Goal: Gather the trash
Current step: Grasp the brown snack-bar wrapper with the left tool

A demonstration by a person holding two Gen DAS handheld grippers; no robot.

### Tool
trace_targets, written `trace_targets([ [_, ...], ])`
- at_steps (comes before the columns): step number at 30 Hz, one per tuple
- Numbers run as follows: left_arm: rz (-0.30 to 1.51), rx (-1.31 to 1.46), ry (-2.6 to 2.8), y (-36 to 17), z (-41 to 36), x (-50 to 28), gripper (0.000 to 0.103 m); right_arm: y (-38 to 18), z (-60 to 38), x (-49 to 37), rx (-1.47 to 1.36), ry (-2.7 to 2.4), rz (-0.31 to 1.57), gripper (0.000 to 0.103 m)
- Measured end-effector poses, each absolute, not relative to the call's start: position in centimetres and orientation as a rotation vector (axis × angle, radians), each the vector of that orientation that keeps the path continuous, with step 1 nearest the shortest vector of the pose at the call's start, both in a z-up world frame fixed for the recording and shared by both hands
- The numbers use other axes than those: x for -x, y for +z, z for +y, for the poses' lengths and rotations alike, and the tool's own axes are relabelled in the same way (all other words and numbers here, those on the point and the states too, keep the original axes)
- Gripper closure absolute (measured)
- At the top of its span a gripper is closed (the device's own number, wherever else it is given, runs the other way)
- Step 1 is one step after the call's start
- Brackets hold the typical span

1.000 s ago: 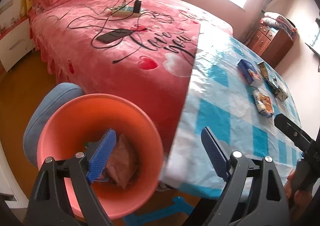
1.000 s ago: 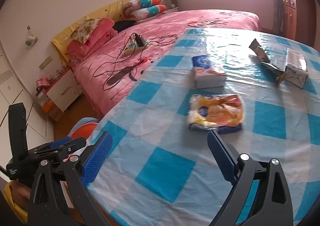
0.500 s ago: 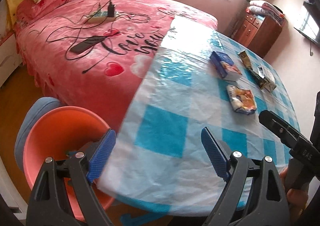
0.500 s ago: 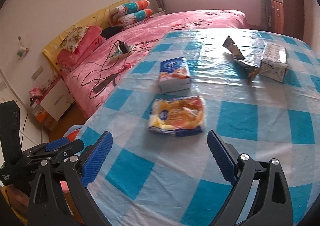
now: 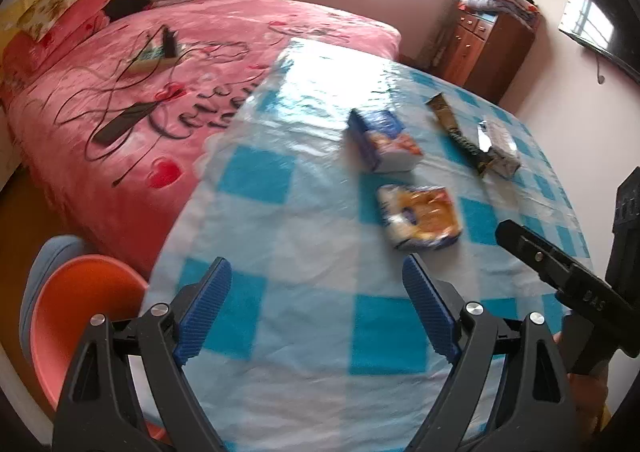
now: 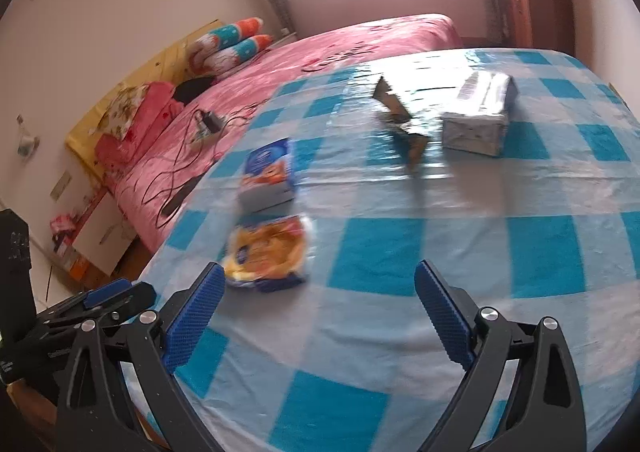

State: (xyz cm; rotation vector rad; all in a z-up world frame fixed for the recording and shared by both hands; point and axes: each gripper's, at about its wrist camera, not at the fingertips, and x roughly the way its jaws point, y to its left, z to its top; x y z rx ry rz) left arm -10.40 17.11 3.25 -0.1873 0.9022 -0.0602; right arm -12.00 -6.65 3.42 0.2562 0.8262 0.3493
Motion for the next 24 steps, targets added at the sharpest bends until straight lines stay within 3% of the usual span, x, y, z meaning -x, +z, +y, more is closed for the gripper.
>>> trace_targets([
  [15, 0.858, 0.136, -0.175, 4.8, 10.6, 5.8, 0.015, 3.3, -13.7, 10.5, -0.385, 0.258, 0.817, 0.009],
  [24, 0.858, 0.131, -0.228, 5.4, 5.8, -1.0, 0.015, 3.7, -18.5, 9.4, -0.514, 0.211, 0.810, 0.009],
])
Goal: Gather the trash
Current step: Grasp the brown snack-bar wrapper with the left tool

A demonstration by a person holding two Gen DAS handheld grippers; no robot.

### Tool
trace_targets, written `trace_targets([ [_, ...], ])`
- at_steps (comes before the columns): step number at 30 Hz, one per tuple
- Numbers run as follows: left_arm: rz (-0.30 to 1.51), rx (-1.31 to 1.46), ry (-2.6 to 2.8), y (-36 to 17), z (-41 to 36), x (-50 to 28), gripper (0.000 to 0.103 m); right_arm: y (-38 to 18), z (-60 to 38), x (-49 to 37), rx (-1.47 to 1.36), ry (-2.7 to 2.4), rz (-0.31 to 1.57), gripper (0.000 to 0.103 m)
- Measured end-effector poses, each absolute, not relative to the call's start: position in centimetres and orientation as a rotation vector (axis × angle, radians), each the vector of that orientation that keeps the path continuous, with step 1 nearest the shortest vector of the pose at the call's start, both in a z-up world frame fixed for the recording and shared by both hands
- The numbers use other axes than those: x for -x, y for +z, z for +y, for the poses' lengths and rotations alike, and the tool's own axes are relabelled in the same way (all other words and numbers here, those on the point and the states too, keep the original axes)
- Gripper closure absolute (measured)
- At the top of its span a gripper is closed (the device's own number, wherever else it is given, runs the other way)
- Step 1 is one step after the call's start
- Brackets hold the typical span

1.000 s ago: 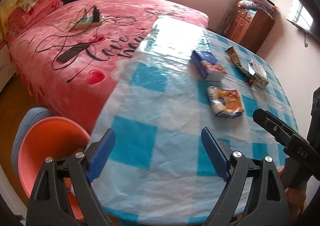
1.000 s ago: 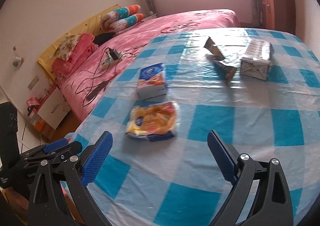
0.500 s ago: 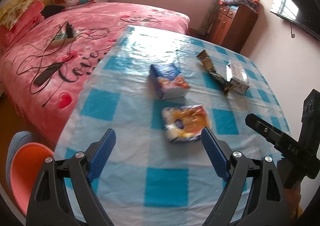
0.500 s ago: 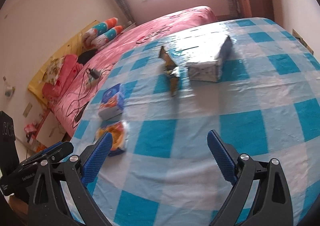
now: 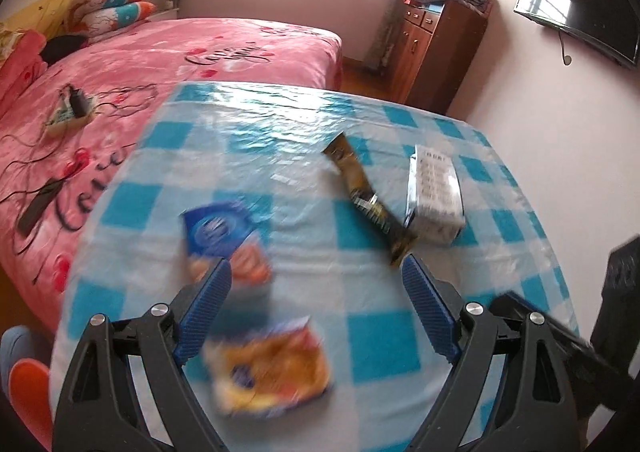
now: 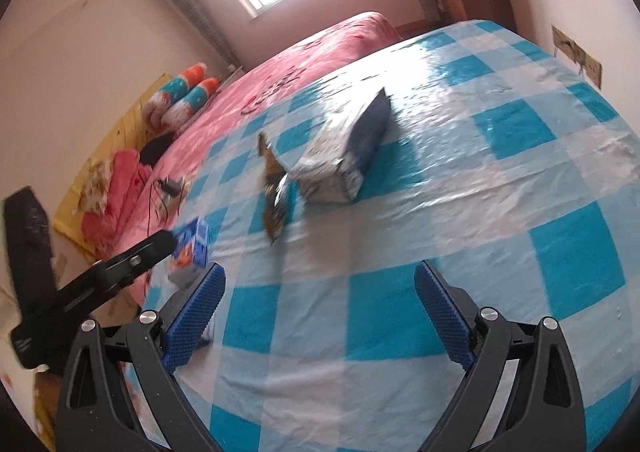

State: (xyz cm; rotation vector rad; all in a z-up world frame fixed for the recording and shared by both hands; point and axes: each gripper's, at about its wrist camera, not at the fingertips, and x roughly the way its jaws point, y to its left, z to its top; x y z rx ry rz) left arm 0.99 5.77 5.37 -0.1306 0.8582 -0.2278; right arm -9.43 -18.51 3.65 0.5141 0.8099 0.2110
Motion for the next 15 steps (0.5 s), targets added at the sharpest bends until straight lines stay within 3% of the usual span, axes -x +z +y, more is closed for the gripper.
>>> trace_targets([
  [9, 0.885, 0.151, -0.254, 3.6, 1.9, -8.3, 0.017, 4.1, -22.2, 5.8, -0.613, 0.212, 0.833, 0.009],
  [15, 0.920, 0.118, -0.225, 1.8, 0.4, -12.2, 0.033, 4.8, -22.3, 3.1, -0.548, 0.207, 0.843, 0.009],
])
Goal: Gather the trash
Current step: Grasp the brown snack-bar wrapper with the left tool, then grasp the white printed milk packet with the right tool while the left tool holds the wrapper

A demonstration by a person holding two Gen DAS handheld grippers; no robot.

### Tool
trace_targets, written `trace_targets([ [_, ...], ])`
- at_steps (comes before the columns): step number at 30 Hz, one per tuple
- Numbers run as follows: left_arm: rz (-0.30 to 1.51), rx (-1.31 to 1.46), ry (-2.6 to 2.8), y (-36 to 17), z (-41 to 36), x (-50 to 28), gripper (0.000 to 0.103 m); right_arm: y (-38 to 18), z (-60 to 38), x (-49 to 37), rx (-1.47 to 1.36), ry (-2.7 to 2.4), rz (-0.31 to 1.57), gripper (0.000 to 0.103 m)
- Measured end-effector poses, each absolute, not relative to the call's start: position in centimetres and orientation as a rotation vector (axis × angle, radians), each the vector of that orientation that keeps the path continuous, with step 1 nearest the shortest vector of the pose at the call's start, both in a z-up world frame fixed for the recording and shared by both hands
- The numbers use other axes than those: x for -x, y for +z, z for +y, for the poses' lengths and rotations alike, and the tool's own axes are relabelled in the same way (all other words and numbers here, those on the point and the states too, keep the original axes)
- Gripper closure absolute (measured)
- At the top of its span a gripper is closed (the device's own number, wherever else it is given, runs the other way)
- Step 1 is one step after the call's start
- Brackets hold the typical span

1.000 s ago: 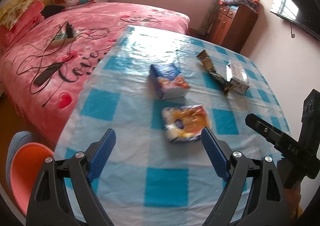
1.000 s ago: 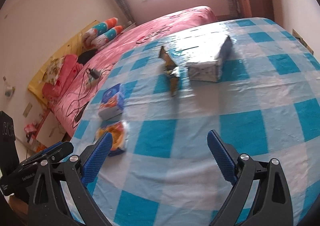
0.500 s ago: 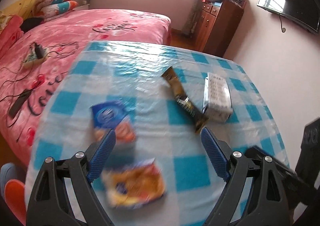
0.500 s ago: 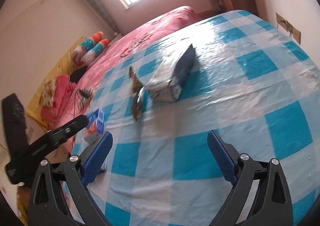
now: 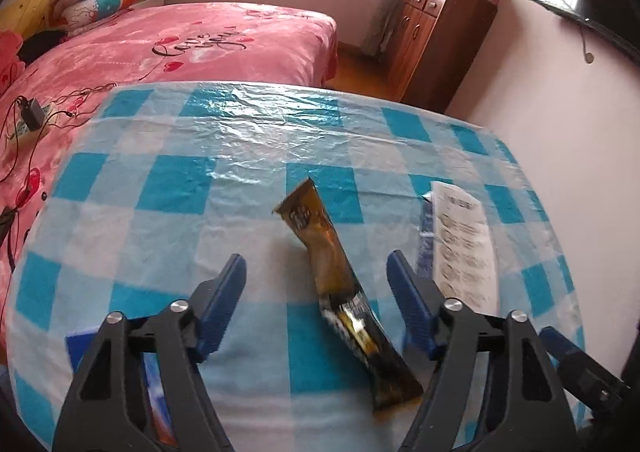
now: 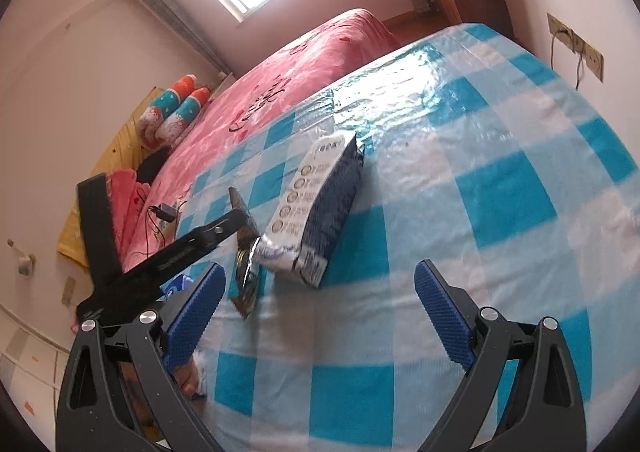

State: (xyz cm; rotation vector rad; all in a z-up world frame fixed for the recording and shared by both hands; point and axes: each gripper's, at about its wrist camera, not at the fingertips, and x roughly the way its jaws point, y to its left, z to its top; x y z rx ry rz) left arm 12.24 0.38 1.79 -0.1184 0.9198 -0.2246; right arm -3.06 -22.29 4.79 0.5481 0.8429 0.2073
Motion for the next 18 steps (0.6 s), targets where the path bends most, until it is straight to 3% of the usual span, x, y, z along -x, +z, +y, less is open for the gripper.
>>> trace_targets([
  [8, 0.919, 0.076, -0.204, 0.7, -0.4, -14.1, 0.063, 4.1, -20.8, -0.6, -0.477, 0.206, 0.879, 0.009],
  [16, 0.923, 0.128, -0.210, 0.7, 0.6, -14.0, 0.084, 3.0, -19.0, -3.4, -0.424, 0.187, 0.881, 0.009],
  [18, 0.920, 0.144, -0.208, 0.8, 1.0, -13.7, 0.084, 2.6, -18.8, -4.1, -0.419, 0.181, 0.884, 0.009],
])
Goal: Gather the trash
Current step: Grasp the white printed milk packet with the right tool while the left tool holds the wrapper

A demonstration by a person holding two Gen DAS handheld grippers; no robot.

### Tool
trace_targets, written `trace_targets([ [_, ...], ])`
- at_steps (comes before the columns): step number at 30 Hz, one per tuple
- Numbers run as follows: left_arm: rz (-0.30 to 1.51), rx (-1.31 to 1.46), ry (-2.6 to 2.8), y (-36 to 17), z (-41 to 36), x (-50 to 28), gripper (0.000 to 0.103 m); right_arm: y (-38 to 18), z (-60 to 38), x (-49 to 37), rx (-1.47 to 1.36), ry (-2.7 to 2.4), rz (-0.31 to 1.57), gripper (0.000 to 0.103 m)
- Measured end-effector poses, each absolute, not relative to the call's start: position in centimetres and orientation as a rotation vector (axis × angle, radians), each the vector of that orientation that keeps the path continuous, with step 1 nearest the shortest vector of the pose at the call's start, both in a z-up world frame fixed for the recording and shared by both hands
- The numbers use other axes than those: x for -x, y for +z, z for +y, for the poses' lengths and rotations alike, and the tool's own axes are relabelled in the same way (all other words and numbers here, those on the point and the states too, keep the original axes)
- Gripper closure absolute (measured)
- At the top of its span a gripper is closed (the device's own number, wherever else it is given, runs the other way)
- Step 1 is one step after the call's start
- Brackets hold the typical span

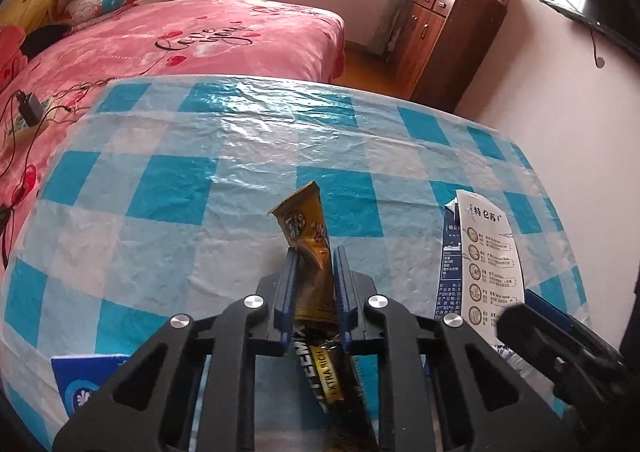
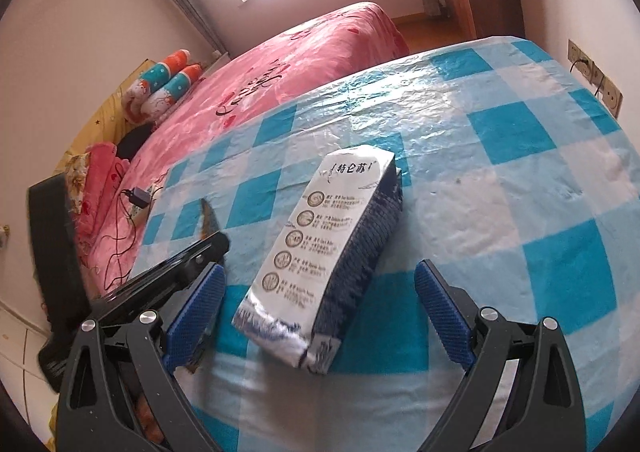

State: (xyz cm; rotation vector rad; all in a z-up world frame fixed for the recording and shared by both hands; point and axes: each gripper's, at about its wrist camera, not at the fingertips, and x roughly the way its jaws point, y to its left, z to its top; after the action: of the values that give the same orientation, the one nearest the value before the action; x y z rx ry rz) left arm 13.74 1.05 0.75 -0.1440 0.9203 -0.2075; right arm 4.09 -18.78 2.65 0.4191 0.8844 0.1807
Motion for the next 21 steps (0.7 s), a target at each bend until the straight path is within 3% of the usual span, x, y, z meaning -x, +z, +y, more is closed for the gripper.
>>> trace_targets([
  [9, 0.899, 0.203, -0.224, 1.4, 2.4, -12.2, 0.085, 2.2, -15.8, -5.2, -0.199, 0.087, 0.886, 0.009],
  [14, 0.888, 0.225, -0.247, 2.0, 2.9, -11.2, 0.086, 2.0, -15.4, -5.3, -0.171, 0.102, 0.886, 0.018],
  [21, 0.875, 0.264, -0.276, 2.8, 3.9, -9.2, 0.086, 2.4, -13.7, -4.3, -0.067, 0.120, 0.854, 0.040],
])
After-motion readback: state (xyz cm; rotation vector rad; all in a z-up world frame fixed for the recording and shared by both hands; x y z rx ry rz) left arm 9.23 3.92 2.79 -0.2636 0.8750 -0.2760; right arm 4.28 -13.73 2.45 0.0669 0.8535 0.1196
